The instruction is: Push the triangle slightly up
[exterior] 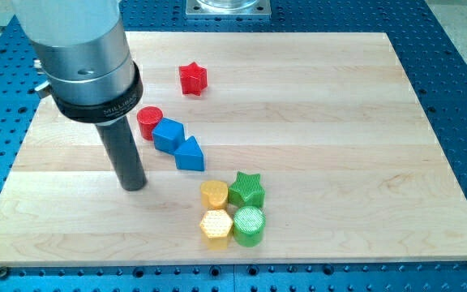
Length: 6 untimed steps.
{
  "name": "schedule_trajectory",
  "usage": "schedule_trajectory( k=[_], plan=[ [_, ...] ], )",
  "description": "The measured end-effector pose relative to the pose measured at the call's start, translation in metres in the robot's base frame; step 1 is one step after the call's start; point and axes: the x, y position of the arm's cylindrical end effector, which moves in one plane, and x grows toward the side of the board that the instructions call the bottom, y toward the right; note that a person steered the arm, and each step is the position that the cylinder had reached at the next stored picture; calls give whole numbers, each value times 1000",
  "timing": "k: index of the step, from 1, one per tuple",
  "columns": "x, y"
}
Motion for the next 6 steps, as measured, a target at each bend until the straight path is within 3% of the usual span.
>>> schedule_trajectory(
  k=[2, 6],
  plan=[
    [-2, 50],
    [-9, 61]
  ],
)
